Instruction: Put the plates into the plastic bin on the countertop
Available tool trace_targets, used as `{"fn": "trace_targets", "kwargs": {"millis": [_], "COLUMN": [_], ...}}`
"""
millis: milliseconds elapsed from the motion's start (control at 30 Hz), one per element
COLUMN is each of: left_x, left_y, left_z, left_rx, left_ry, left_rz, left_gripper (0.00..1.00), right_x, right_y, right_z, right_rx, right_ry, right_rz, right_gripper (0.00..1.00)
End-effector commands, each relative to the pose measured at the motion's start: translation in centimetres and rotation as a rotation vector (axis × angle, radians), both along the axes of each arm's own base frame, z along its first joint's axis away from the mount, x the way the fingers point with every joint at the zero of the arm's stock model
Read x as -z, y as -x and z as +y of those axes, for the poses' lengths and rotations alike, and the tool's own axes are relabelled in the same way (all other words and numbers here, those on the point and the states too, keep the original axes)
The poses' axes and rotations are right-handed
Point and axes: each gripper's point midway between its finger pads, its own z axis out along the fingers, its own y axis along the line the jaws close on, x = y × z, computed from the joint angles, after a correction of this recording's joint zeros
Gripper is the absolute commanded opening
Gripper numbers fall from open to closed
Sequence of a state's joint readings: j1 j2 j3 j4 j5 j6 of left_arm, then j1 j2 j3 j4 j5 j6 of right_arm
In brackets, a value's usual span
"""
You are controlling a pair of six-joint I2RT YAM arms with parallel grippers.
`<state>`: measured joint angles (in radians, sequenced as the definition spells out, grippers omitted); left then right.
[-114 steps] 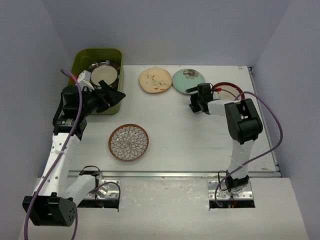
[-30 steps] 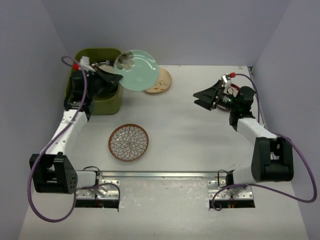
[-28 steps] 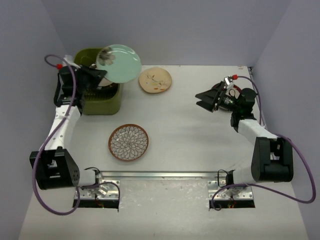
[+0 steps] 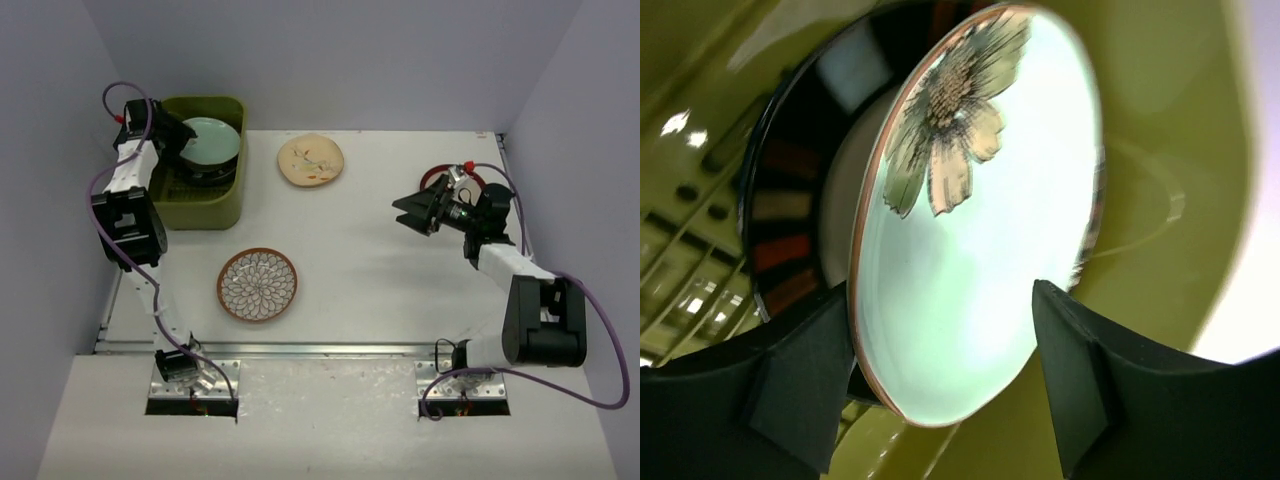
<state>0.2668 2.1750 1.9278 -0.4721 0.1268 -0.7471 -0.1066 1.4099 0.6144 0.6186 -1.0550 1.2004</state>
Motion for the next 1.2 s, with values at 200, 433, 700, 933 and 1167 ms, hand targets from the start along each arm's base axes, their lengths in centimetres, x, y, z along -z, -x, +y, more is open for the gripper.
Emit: {"fn": "trace_targets", "kwargs": {"millis": [200, 433, 700, 933, 1167], "left_x": [-3.5, -8.4, -20.1, -20.1, -18.8], "left_y": [2.6, 4.0, 12.7, 20.8, 22.8], "left_z": [1.8, 2.9, -4.7, -12.6, -14.9], "left_rx": [-0.049, -0.076, 0.058, 0.305, 0.404], "left_ry": [-0.294, -0.370, -0.435, -0.344, -0.308], "left_rz": [0.048, 0.035, -0.296, -0.481, -0.475], "left_gripper": [0.81, 1.00, 1.00, 1.00, 1.00], "right_x": [2.0, 4.4, 10.7, 18.7, 24.5], "right_y": [-1.2, -4.4, -14.3, -22.6, -24.3], "right_z": [-0.7, 0.5, 9.0, 10.8, 8.4], "right_rx": [0.026, 0.061, 0.068, 0.210, 0.398], "right_ry": [0.080, 0.247, 0.362, 0.308, 0.424], "right_rz": [0.034, 0.078, 0.162, 0.362, 0.527], "right_gripper": [0.99, 0.99, 0.99, 0.99, 0.81]}}
